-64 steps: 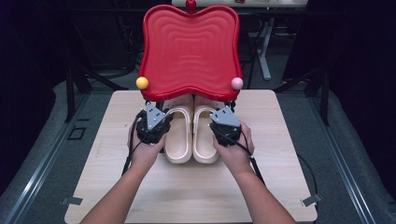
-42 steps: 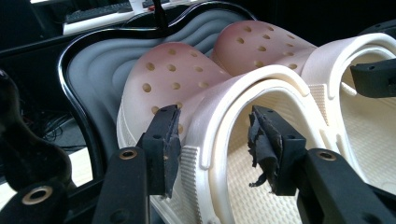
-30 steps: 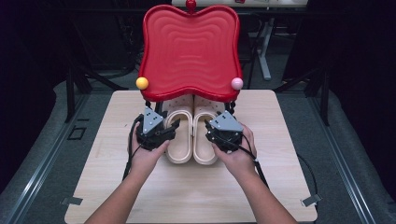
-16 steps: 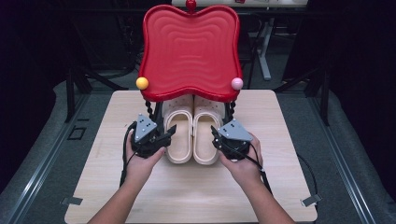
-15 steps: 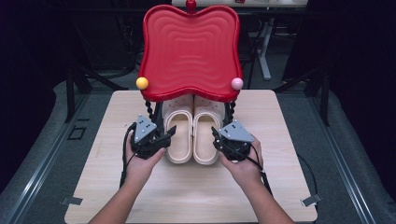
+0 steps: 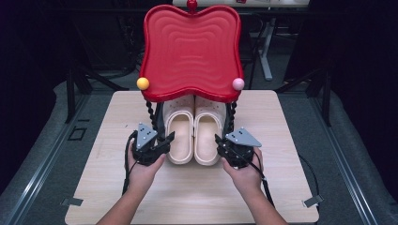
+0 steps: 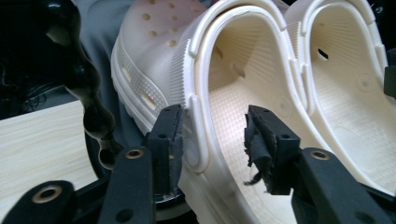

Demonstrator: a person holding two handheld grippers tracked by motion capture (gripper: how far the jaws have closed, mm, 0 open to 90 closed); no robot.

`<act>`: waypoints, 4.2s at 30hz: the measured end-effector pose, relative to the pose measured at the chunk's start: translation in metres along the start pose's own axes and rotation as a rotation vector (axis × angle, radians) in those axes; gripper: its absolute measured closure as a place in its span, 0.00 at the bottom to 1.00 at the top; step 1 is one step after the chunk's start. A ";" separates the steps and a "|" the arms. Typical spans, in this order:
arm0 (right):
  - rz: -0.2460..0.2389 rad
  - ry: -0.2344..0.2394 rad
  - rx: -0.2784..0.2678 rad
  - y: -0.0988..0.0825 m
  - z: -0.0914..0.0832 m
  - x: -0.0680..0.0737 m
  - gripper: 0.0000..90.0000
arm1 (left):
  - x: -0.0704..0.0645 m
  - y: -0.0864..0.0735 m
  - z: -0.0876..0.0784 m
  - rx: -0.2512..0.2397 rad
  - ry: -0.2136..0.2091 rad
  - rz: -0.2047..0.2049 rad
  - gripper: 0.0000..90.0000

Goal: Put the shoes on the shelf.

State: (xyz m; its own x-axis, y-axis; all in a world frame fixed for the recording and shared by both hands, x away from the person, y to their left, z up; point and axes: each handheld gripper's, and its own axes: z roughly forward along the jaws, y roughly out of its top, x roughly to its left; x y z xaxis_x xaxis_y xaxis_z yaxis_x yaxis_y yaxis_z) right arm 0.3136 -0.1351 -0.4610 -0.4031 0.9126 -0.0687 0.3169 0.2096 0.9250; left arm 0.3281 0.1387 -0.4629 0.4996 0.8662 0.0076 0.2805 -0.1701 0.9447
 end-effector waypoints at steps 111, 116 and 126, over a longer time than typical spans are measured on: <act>-0.030 0.100 0.058 -0.044 0.002 0.032 1.00 | -0.017 -0.052 -0.008 0.085 -0.100 -0.024 0.98; -0.014 0.097 0.060 -0.042 0.006 0.030 1.00 | -0.014 -0.050 -0.005 0.085 -0.092 -0.027 0.99; -0.008 0.086 0.065 -0.038 0.007 0.027 1.00 | -0.012 -0.043 -0.002 0.095 -0.077 -0.018 0.99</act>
State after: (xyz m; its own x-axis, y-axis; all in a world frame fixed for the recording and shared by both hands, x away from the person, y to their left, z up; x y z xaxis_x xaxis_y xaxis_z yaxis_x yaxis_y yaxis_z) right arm 0.2962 -0.1159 -0.5008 -0.4773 0.8778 -0.0414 0.3675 0.2422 0.8979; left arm 0.3087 0.1363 -0.5032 0.5540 0.8317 -0.0374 0.3643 -0.2018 0.9092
